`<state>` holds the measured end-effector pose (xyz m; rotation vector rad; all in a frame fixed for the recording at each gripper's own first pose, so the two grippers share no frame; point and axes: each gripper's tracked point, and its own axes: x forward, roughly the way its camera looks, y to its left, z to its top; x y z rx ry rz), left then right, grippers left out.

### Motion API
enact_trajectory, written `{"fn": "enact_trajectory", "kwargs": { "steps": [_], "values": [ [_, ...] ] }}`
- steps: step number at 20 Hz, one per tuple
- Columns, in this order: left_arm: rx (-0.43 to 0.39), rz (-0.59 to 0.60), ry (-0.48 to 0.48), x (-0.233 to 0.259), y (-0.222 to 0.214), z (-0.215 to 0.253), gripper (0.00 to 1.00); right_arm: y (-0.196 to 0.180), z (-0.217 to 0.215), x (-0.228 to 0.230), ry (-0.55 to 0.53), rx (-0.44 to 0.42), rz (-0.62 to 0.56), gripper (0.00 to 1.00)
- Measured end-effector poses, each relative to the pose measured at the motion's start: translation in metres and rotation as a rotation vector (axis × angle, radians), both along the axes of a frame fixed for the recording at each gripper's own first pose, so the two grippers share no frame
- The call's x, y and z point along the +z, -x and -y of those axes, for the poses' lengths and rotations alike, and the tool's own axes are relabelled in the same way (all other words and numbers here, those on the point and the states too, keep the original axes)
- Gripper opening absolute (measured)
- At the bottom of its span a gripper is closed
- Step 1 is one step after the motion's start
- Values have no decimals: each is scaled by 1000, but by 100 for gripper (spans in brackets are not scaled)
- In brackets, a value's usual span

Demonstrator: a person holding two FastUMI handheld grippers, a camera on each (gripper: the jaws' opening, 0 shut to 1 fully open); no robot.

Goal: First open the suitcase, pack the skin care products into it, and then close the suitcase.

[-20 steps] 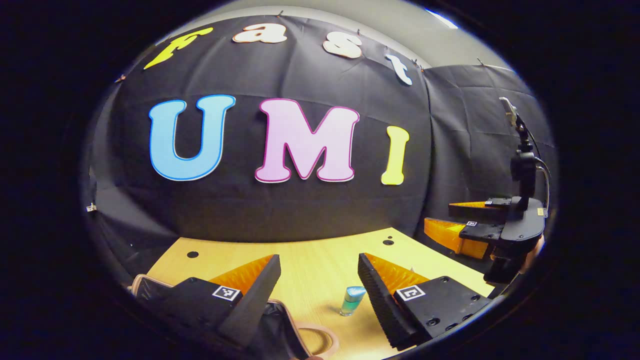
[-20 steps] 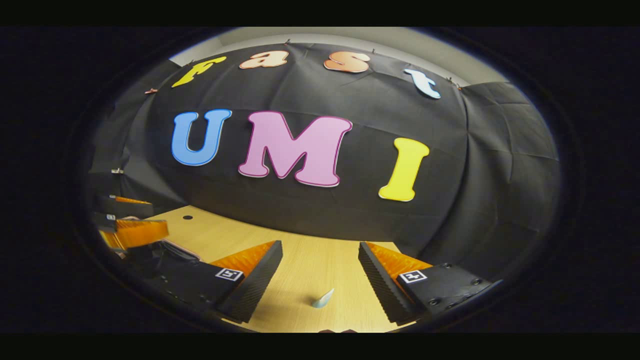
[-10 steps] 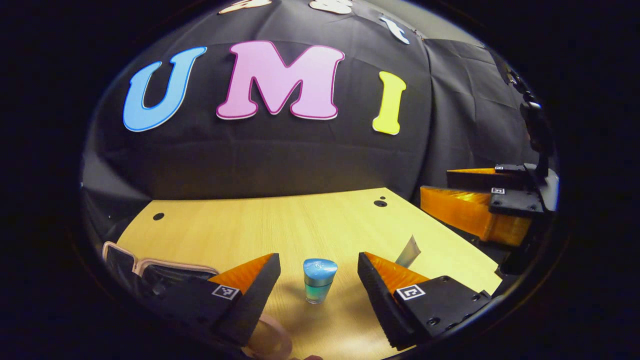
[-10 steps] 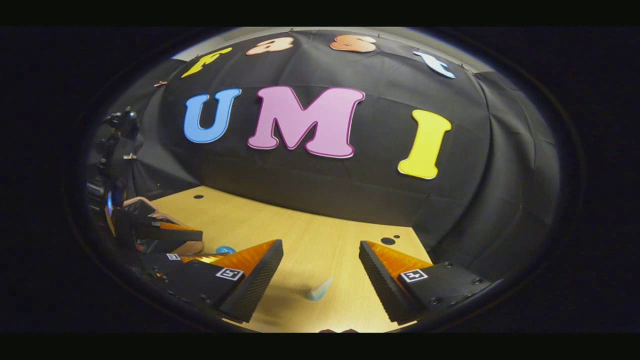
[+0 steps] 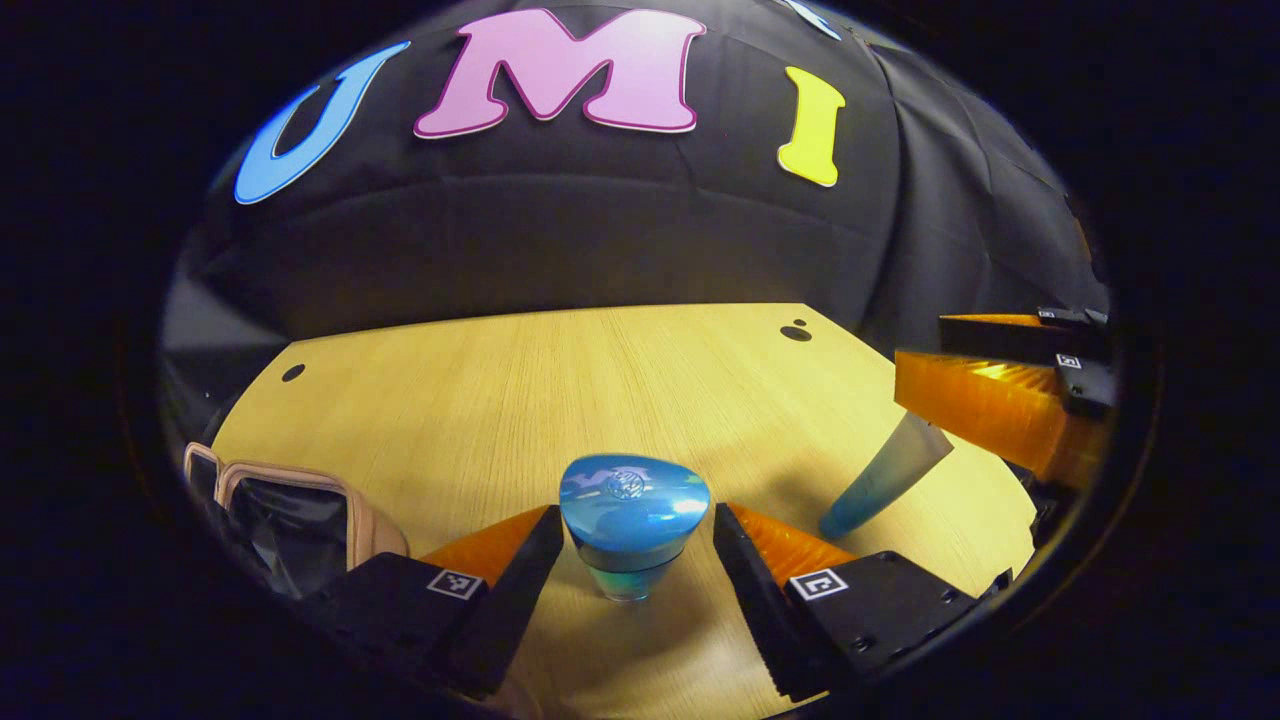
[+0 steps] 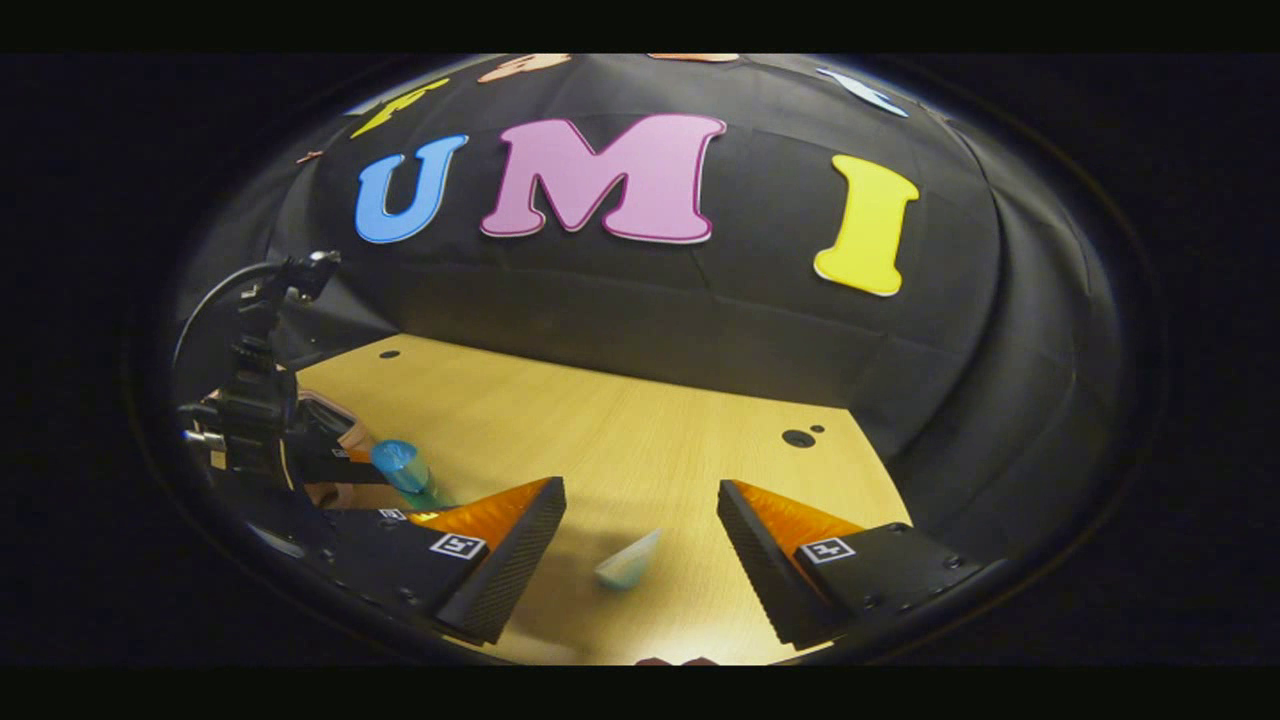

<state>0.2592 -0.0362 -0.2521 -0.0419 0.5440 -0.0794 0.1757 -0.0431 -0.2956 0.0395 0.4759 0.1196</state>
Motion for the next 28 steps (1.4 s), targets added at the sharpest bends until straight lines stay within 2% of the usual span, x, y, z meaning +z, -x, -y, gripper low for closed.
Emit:
{"fn": "enact_trajectory", "kwargs": {
  "steps": [2,3,6,7,9,11,14,15,16,17,18,19,20,22,23,24,25,26,27,28],
  "values": [
    [11,-19,-20,-3,1,-5,72,2,0,-17,-13,0,-38,97],
    [10,-24,-22,-7,-6,-1,50,4,-1,-27,-23,0,-58,97],
    [-26,-33,-25,-2,-1,6,48,10,-4,-56,-66,-18,-129,97],
    [-29,-32,-31,-2,-2,6,51,12,-4,-66,-74,-26,-153,96],
    [-31,-30,-33,-1,-3,6,48,14,-5,-84,-87,-40,-199,96],
    [-33,-41,-38,-4,-3,6,51,14,-9,-99,-95,-47,-239,97],
    [-43,-43,-45,-4,-3,5,48,12,-16,-118,-118,-47,-298,96],
    [-47,-46,-45,-4,-4,5,48,13,-19,-123,-130,-48,-319,84],
    [-51,-49,-46,-5,-3,5,52,11,-14,-126,-104,-79,-323,61],
    [-55,-52,-49,-5,-4,4,48,7,-13,-126,-98,-84,-310,38],
    [-57,-59,-52,-5,-3,4,48,7,-14,-126,-97,-81,-315,42],
    [-58,-65,-52,-4,-2,4,48,5,-14,-123,-89,-86,-307,34],
    [-59,-72,-46,-4,-2,3,48,6,-15,-122,-85,-76,-307,36],
    [-58,-96,-13,-2,-2,3,47,9,-19,-121,-75,-59,-307,24],
    [-54,-116,4,0,-1,2,47,12,-17,-117,-63,-59,-306,29],
    [-41,-141,23,4,5,-2,49,14,-18,-111,-71,-56,-293,28],
    [-29,-152,41,12,9,-6,42,13,-19,-101,-79,-58,-273,27],
    [-22,-151,60,21,13,-10,46,13,-22,-91,-95,-52,-256,27],
    [-18,-140,73,35,15,-15,45,14,-25,-78,-104,-46,-236,21],
    [-17,-124,72,49,19,-23,43,14,-27,-63,-111,-40,-212,34]
  ]
}}
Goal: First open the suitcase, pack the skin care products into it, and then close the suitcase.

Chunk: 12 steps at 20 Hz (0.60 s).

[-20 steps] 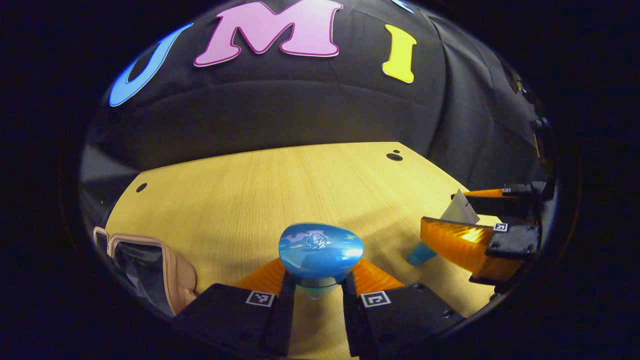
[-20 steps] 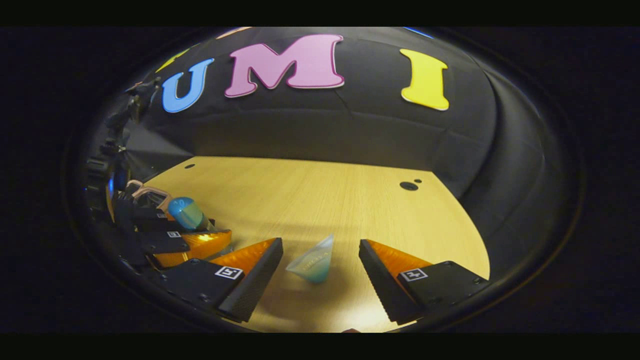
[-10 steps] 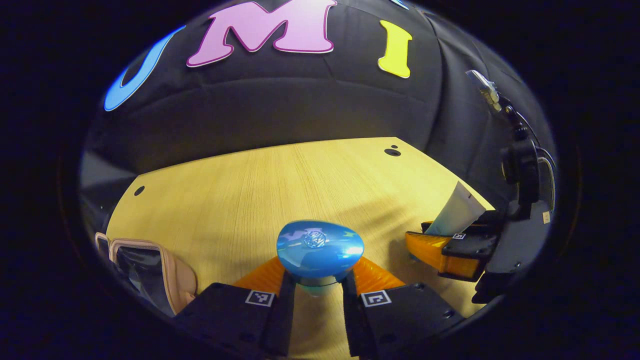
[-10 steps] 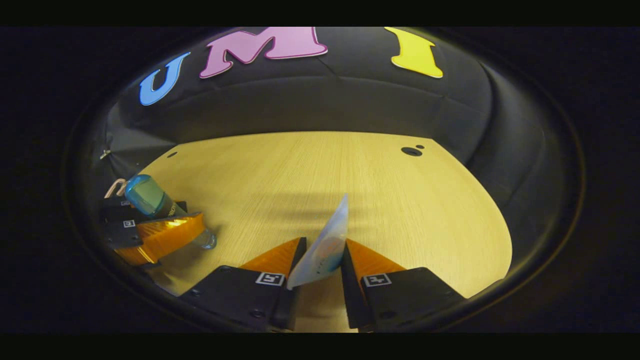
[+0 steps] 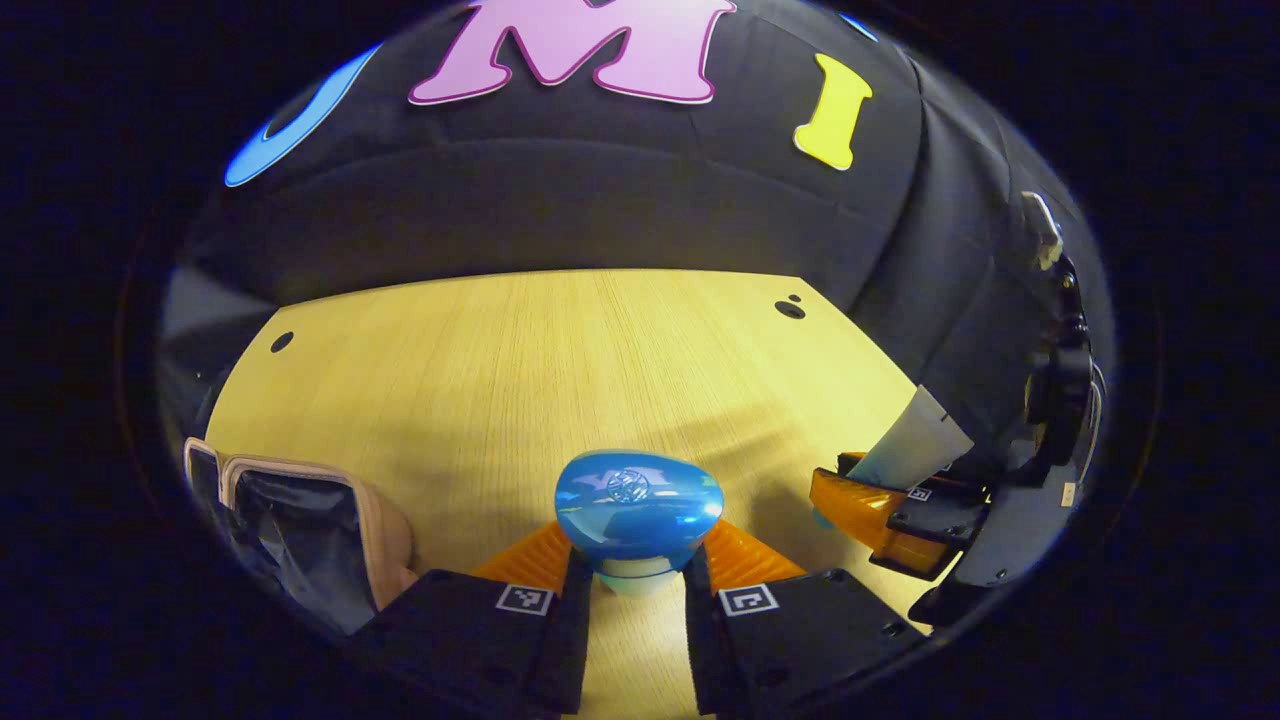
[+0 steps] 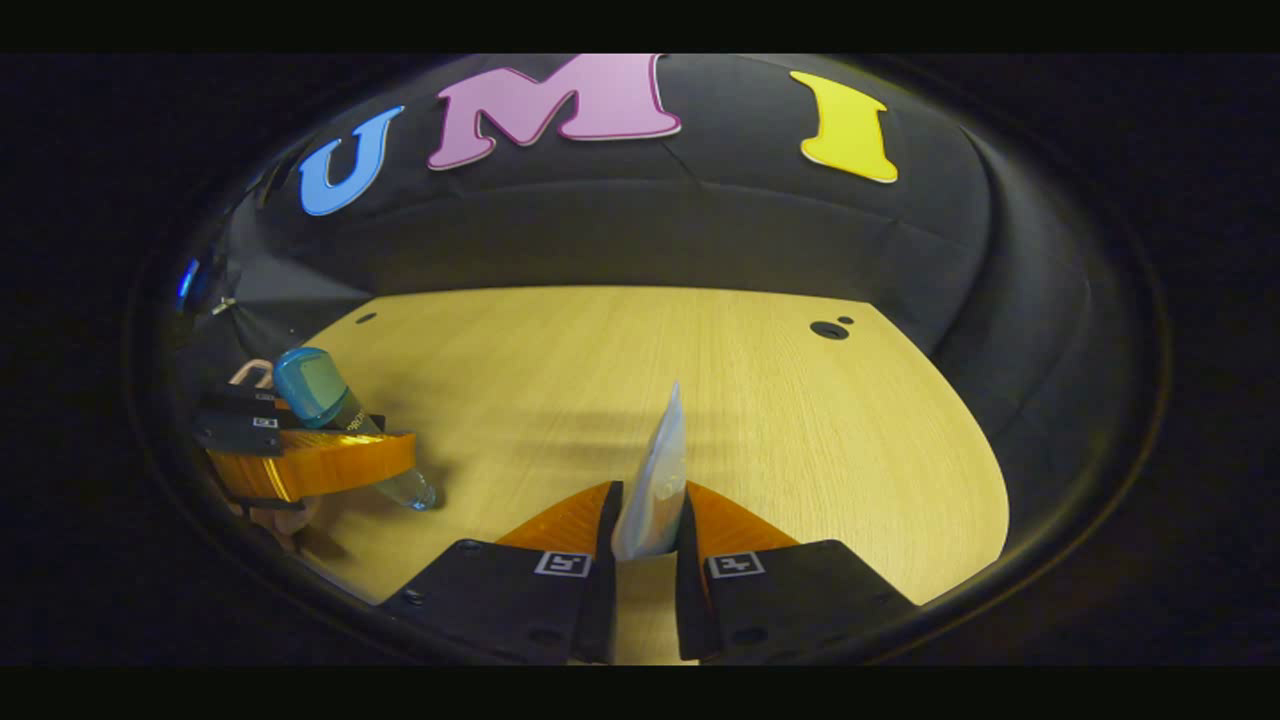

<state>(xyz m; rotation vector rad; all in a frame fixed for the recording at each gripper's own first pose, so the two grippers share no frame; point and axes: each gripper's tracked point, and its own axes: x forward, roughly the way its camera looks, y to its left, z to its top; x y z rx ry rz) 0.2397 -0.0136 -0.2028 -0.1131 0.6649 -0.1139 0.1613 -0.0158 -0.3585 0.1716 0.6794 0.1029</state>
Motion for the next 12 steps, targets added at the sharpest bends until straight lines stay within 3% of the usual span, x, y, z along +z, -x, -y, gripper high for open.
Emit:
{"fn": "enact_trajectory", "kwargs": {
  "steps": [1,3,4,5,6,7,8,9,10,11,12],
  "values": [
    [-3,20,-11,16,6,-9,46,1,-5,14,-11,7,21,27],
    [-8,49,-26,49,25,-34,49,4,-18,43,-32,24,66,27],
    [-7,47,-20,59,35,-49,47,5,-26,56,-37,33,85,34],
    [5,41,-9,70,47,-64,45,7,-39,67,-47,44,101,19],
    [13,29,0,77,58,-81,45,9,-50,79,-62,52,117,20],
    [21,0,-3,80,73,-100,48,11,-62,90,-82,60,132,20],
    [32,-34,-14,80,88,-123,42,14,-74,99,-99,70,141,23],
    [41,-80,-32,77,103,-145,45,18,-87,109,-112,80,153,27],
    [52,-134,-55,66,117,-165,45,22,-98,118,-122,93,164,19],
    [62,-191,-79,54,135,-186,49,25,-110,125,-130,106,175,34],
    [69,-252,-101,36,153,-206,49,29,-121,132,-134,123,187,34]
  ]
}}
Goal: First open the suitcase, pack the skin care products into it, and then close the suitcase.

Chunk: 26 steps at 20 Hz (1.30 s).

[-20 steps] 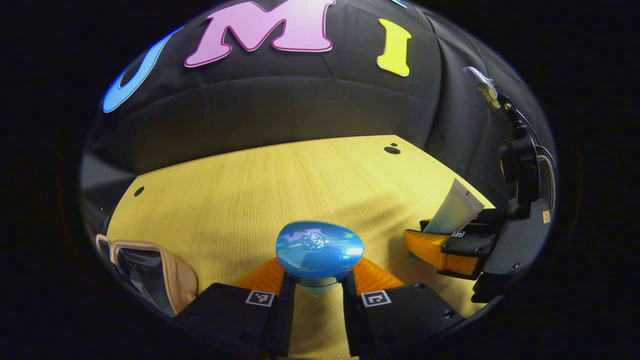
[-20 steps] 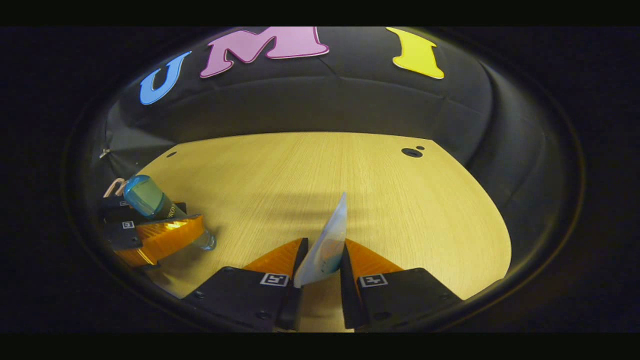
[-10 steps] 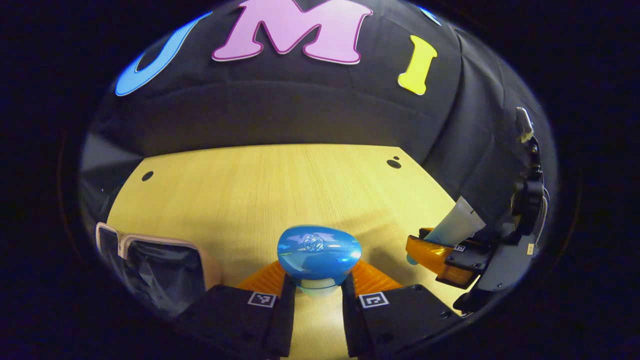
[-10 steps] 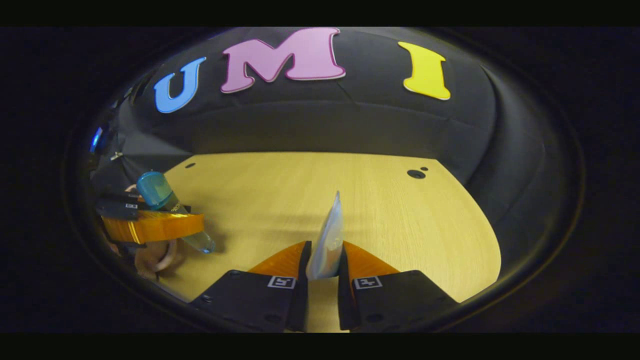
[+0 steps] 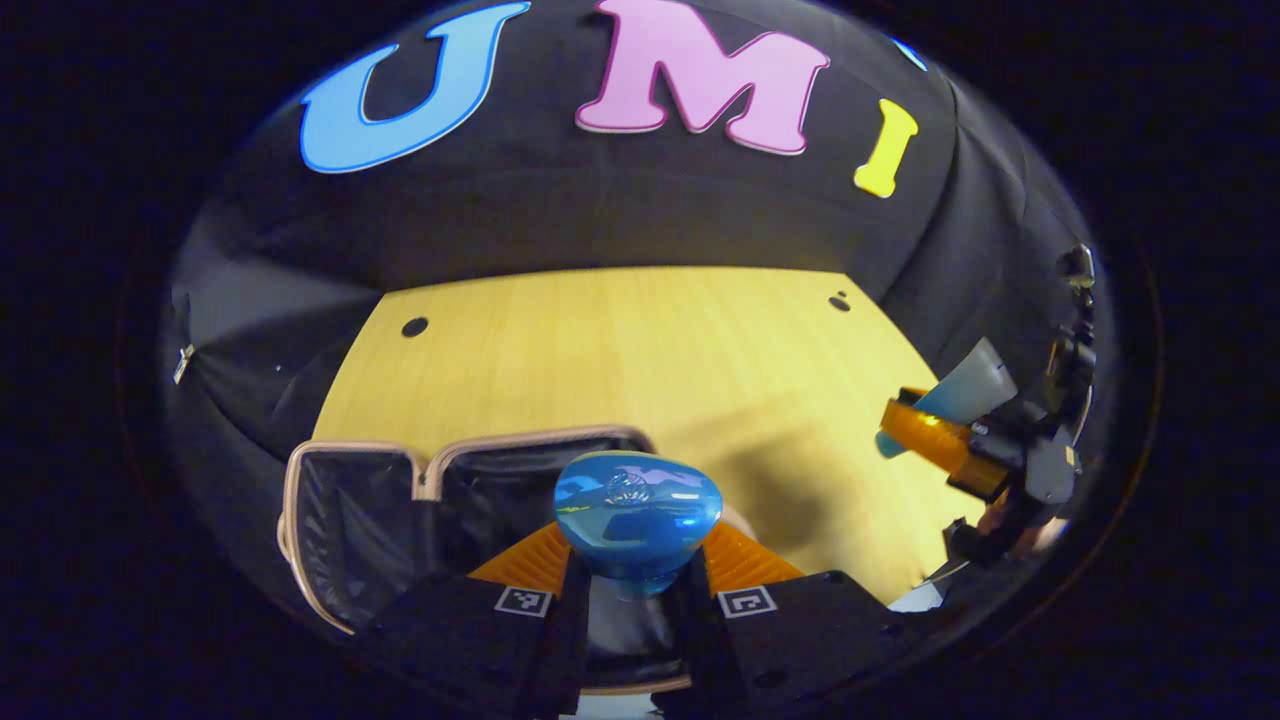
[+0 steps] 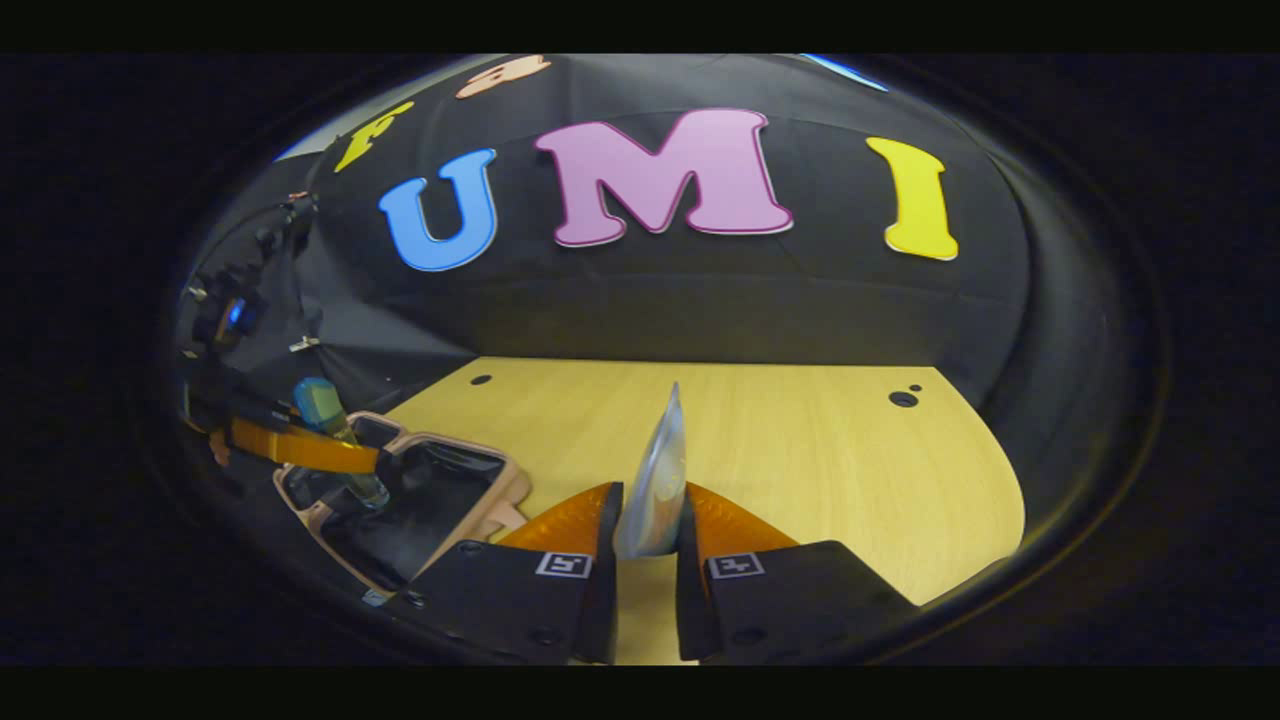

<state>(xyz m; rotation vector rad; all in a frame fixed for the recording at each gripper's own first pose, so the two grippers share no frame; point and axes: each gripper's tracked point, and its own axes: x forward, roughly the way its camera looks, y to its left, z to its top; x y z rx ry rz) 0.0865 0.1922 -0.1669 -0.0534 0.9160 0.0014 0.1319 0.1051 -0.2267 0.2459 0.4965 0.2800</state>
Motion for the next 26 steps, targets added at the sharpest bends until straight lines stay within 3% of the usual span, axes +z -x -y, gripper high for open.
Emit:
{"fn": "enact_trajectory", "kwargs": {
  "steps": [1,5,6,7,8,10,11,12,13,14,15,16,17,19,20,21,22,23,25,26],
  "values": [
    [4,-75,-17,-21,15,-14,46,6,-10,7,3,16,11,27],
    [31,-308,17,-93,58,-34,46,31,-42,23,5,74,29,27],
    [31,-341,25,-105,63,-30,46,38,-48,26,8,89,28,34],
    [44,-374,21,-118,69,-31,46,43,-54,27,17,98,27,34],
    [66,-393,11,-128,73,-31,46,49,-58,28,25,107,24,27],
    [84,-400,14,-134,72,-29,42,60,-65,29,35,112,16,27],
    [89,-403,22,-135,70,-30,43,64,-68,30,43,114,15,19],
    [98,-404,30,-135,70,-33,48,67,-71,30,54,117,15,23],
    [101,-402,36,-138,71,-33,55,70,-75,29,63,124,9,27],
    [100,-396,36,-138,72,-35,51,73,-81,28,64,133,-1,27],
    [95,-385,48,-136,71,-33,54,77,-87,26,59,144,-18,23],
    [97,-370,64,-132,72,-30,59,80,-96,25,44,156,-38,27],
    [104,-343,70,-126,70,-29,71,84,-108,21,28,178,-65,19],
    [96,-254,69,-108,65,-31,83,91,-133,17,17,223,-106,19],
    [85,-191,82,-92,63,-31,85,93,-145,13,11,252,-130,19],
    [79,-146,100,-78,62,-31,86,95,-158,9,-4,278,-157,27],
    [79,-104,121,-66,62,-33,86,98,-171,4,-24,303,-198,19],
    [85,-69,142,-55,63,-38,86,100,-182,-3,-45,319,-240,34],
    [133,-21,157,-35,74,-56,86,104,-210,-23,-71,358,-350,19],
    [163,-3,162,-31,82,-71,86,110,-222,-36,-73,385,-429,27]
  ]
}}
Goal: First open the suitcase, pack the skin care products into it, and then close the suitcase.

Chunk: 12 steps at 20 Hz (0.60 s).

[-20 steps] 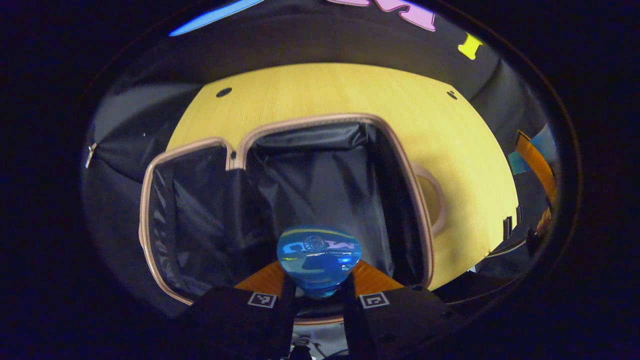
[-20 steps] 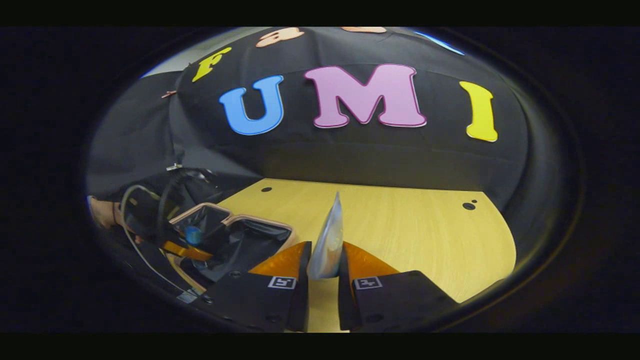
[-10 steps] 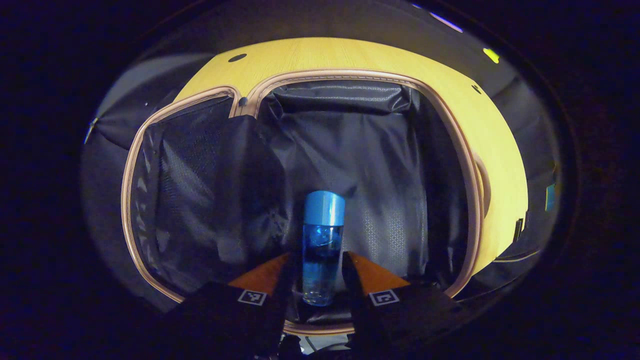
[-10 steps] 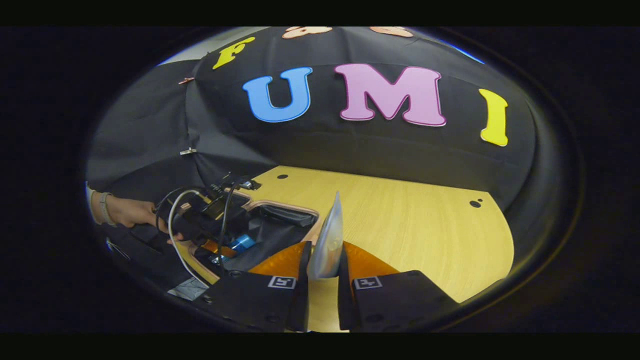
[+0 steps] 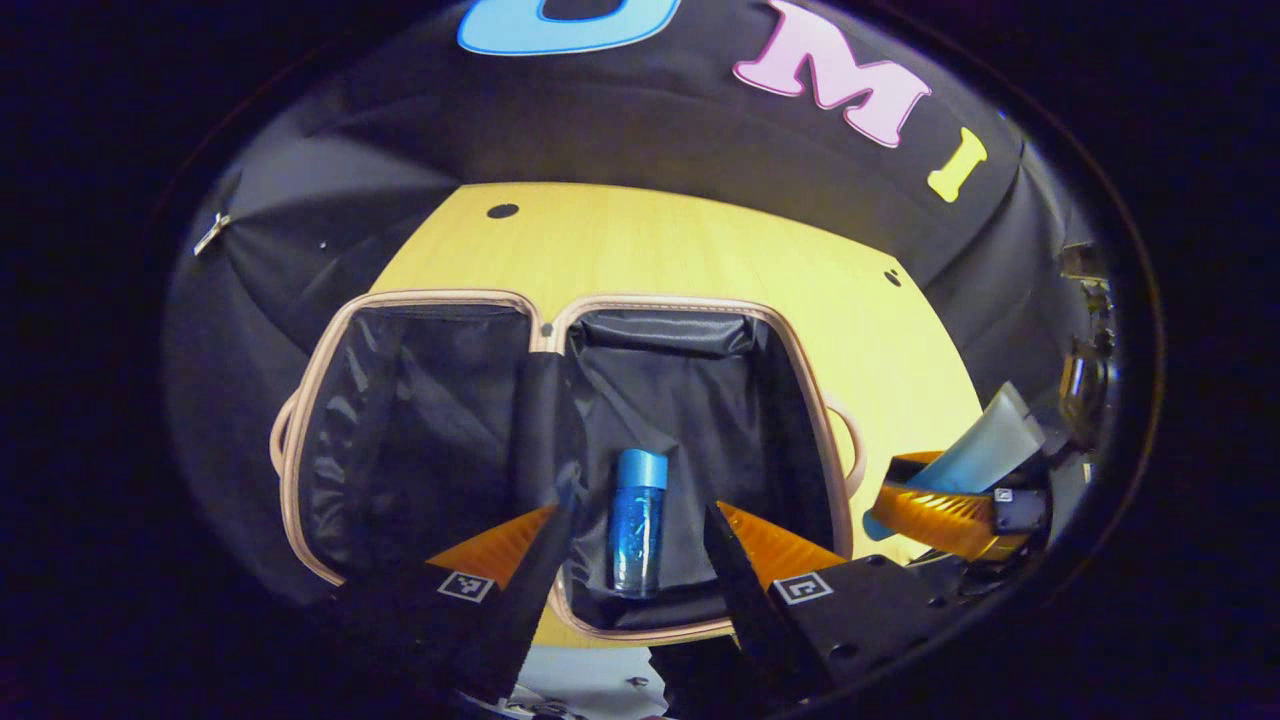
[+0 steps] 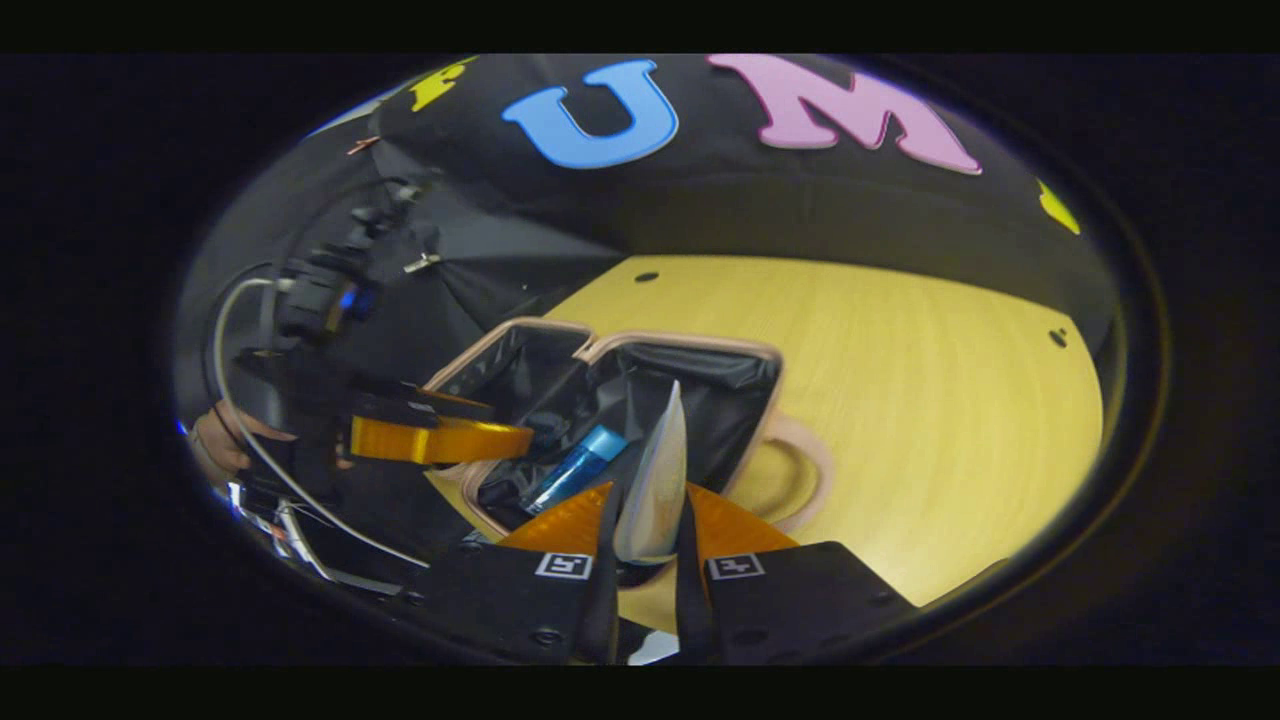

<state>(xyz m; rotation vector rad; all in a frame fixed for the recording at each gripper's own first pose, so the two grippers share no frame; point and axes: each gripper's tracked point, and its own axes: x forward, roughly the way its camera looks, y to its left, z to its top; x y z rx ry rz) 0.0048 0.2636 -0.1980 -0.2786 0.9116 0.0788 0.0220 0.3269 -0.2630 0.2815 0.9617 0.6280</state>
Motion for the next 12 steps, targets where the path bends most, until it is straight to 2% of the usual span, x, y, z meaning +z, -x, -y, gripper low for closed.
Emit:
{"fn": "enact_trajectory", "kwargs": {
  "steps": [2,3,5,6,8,9,11,12],
  "values": [
    [58,12,3,-3,19,-29,84,14,-28,-22,5,62,-151,27],
    [89,5,-5,-7,30,-44,85,14,-41,-29,3,68,-182,22],
    [167,-25,-3,-21,60,-73,85,14,-52,-52,59,88,-232,27],
    [203,-34,12,-28,74,-86,85,17,-56,-63,84,96,-271,23],
    [280,-52,27,-35,100,-108,85,21,-63,-79,119,90,-358,27],
    [317,-64,28,-39,113,-122,85,21,-63,-89,149,83,-389,34],
    [387,-77,37,-41,133,-144,84,23,-62,-101,201,68,-436,20],
    [415,-75,44,-41,141,-154,84,25,-62,-106,218,50,-461,22]
  ]
}}
